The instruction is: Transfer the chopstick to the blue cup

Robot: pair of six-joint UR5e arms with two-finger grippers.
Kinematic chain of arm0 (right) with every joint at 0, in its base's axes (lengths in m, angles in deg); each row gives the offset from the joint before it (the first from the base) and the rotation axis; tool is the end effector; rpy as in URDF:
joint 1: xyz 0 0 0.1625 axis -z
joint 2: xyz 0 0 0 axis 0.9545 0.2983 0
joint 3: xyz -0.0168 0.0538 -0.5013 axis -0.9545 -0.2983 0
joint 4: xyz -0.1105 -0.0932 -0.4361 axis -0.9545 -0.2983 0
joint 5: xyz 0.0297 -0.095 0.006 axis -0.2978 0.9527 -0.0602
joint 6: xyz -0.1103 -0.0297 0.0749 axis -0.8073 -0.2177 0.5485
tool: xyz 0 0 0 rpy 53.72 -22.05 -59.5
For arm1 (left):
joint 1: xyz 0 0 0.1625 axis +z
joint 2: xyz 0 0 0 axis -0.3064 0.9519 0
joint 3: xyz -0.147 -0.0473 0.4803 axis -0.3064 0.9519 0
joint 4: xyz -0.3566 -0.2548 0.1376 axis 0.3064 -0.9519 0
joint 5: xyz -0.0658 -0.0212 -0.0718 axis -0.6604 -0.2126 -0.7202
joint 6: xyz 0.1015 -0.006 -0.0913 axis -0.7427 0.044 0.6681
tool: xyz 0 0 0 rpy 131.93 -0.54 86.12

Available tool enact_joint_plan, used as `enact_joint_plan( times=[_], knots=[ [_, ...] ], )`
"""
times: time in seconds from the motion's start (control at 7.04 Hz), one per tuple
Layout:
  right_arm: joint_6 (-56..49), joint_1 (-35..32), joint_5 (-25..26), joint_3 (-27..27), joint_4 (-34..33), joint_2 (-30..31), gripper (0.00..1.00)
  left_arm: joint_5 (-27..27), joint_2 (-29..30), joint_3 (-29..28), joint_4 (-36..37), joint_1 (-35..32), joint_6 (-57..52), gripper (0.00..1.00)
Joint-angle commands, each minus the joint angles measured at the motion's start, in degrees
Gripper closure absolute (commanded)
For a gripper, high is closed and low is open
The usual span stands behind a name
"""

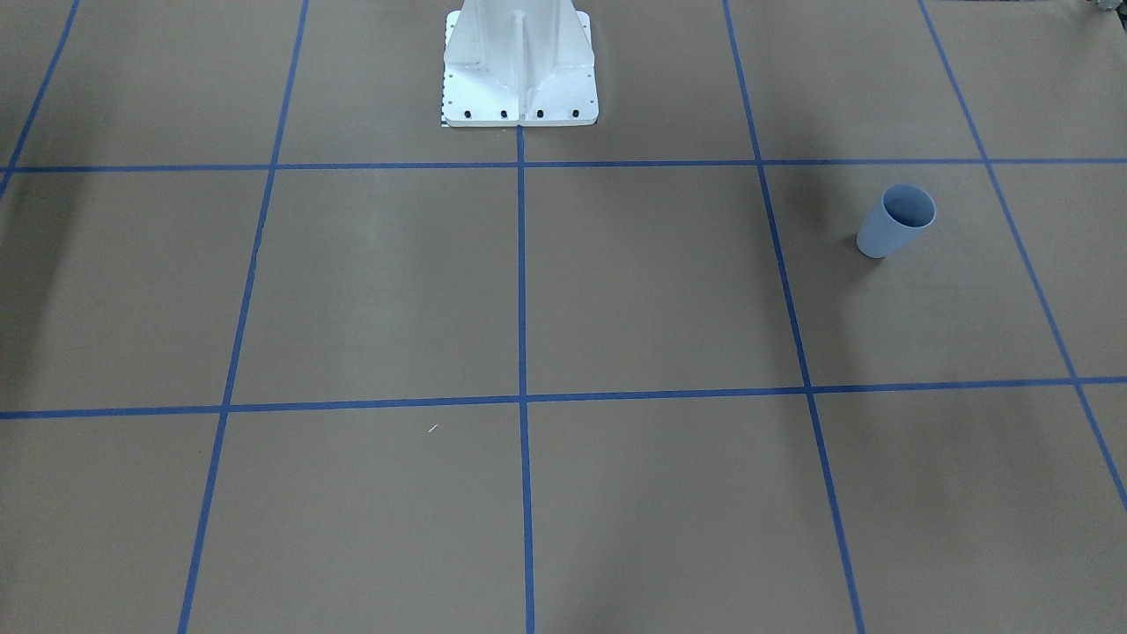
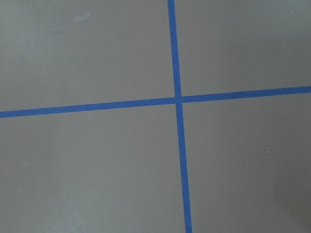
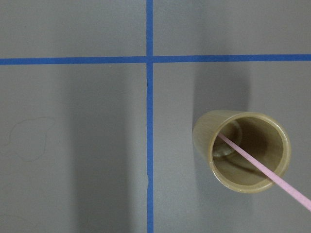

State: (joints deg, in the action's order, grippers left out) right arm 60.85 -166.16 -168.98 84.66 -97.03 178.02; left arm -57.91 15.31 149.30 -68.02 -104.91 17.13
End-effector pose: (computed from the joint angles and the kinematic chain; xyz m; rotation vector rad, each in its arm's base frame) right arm 0.0654 -0.4839 0.7419 -0.0440 -0.8026 -0.0027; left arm -0.0143 -0.5289 0.7337 0.0785 0.7410 0.0602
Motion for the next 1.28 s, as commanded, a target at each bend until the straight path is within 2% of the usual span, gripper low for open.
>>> enact_joint_plan(
  times=[0.0, 0.85, 1.14],
  knots=[
    [0.0, 0.0, -0.1, 0.0, 0.0, 0.0, 0.00, 0.0, -0.3, 0.3, -0.1, 0.1, 0.0, 0.02],
    [0.0, 0.0, -0.4, 0.4, 0.0, 0.0, 0.00, 0.0, -1.6, -0.9, -0.9, 0.1, 0.4, 0.02],
    [0.0, 0.0, -0.3, 0.6, 0.1, 0.0, 0.00, 0.3, -0.3, -0.6, -1.2, 0.2, 3.5, 0.02]
  ],
)
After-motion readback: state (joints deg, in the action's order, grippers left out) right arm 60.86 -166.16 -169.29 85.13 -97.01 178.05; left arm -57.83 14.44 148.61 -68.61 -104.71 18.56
